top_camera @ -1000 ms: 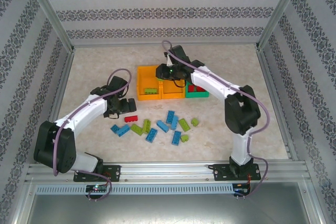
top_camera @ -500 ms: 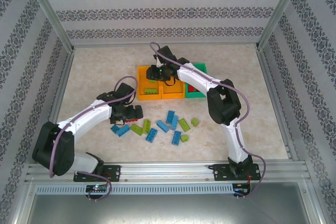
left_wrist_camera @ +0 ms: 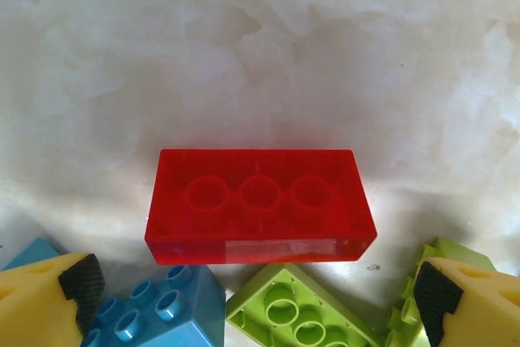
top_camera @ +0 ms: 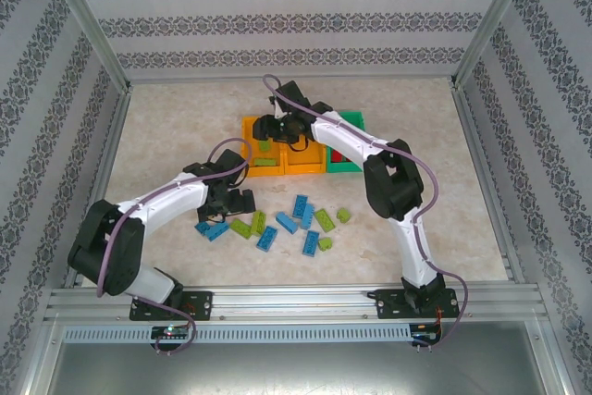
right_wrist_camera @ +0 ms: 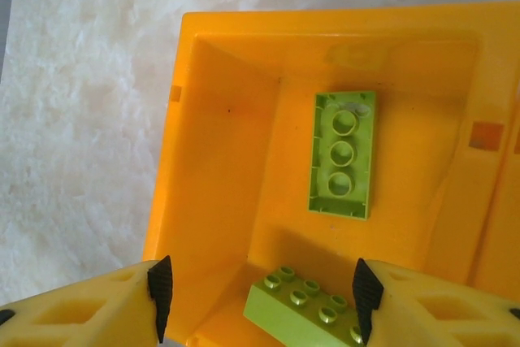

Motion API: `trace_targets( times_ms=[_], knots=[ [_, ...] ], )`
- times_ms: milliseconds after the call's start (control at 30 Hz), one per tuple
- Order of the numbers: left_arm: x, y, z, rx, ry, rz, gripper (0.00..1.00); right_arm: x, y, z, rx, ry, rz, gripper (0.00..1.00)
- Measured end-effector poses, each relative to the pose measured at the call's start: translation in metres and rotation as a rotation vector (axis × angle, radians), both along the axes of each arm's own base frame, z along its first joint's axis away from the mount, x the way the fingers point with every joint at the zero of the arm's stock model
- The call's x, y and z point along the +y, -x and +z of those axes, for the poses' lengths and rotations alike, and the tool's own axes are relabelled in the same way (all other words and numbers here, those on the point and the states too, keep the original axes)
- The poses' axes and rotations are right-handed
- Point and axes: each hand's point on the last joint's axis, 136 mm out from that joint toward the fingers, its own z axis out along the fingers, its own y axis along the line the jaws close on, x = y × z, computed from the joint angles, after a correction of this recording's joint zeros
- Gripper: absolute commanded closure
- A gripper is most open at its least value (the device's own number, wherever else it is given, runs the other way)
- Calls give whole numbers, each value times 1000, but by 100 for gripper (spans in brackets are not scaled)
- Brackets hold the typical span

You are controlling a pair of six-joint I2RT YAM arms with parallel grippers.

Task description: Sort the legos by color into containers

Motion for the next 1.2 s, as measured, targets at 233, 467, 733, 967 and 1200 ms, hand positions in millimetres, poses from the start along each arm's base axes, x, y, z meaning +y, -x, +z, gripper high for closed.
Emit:
trace_targets(
  times_ms=[233,467,733,967,1200],
  knots=[
    [-1,-6,-9,26,-25,0,9,-33,29,18,-2,24,-28,33],
    [0,-8,-12,27,-41,-2,26,-103,46,55,-83,35,-129,32],
    [0,-16,-12,10,-54,-10,44,-204,81,37,-69,119,-291,29],
    [-6,-23,-6,-9,-36,-11,45,-271,116,6,-5,176,-418,28],
    [-74,-71,60,-171,83,-127,45,-288,143,-13,22,198,-443,28]
  ],
)
